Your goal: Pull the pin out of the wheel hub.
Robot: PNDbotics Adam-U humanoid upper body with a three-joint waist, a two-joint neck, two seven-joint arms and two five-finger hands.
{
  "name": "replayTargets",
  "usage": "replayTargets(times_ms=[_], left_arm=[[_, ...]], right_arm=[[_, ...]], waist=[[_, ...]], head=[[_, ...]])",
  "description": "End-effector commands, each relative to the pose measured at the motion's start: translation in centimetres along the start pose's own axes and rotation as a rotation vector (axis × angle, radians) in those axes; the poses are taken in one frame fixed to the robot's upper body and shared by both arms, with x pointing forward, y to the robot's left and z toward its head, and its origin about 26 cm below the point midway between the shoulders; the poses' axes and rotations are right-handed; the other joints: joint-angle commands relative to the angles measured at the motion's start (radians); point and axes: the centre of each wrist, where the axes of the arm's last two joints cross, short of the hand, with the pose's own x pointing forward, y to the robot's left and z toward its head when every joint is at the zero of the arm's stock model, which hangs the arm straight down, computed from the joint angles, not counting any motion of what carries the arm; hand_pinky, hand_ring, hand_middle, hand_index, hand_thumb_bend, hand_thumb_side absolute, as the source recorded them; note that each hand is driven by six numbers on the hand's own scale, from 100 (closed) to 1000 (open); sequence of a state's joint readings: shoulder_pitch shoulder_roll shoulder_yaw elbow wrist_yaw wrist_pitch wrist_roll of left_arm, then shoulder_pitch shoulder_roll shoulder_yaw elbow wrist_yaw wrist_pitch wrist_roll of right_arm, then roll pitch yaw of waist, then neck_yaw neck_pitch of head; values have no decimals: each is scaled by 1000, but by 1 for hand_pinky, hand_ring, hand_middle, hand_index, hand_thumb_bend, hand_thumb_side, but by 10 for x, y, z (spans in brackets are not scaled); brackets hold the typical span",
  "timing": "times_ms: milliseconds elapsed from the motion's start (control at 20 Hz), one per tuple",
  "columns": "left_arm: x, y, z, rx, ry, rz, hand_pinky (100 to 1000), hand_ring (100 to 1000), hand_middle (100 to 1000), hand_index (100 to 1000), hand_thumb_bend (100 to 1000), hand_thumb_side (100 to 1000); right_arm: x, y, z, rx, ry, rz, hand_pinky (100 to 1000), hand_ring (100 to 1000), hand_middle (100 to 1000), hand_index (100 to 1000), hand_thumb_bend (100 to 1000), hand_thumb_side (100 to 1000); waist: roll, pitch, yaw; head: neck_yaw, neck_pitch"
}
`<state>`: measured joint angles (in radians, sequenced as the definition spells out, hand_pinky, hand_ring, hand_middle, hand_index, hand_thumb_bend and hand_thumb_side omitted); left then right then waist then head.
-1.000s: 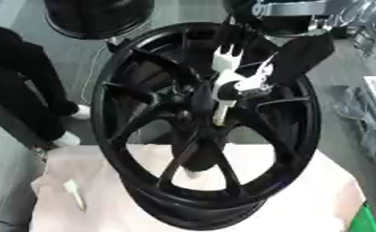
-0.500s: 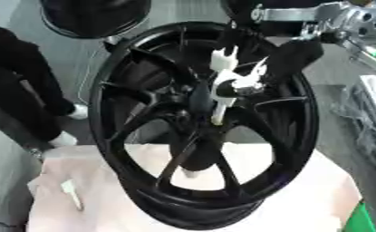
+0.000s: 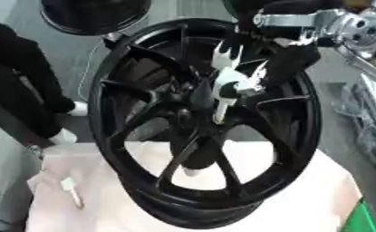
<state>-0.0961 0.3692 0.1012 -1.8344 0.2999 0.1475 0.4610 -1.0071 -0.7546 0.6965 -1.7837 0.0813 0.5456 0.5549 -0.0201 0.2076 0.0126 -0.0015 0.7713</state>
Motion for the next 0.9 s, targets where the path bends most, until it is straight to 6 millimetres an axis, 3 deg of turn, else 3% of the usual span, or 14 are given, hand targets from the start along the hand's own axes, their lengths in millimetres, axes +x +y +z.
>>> replayTargets(times_ms=[50, 900], left_arm=[[10, -1, -3, -7, -37, -3, 714, 766, 709, 768, 338, 629], [10, -3, -2, -17, -34, 7, 715, 767, 718, 769, 331, 637]], right_arm=[[-3, -5, 2, -8, 19, 6, 795, 719, 667, 787, 513, 401], [-18, -1, -2, -27, 53, -15, 791, 727, 678, 791, 527, 378]], waist=[[1, -11, 1], [-3, -7, 0]], head=[[-1, -1], [-2, -1]])
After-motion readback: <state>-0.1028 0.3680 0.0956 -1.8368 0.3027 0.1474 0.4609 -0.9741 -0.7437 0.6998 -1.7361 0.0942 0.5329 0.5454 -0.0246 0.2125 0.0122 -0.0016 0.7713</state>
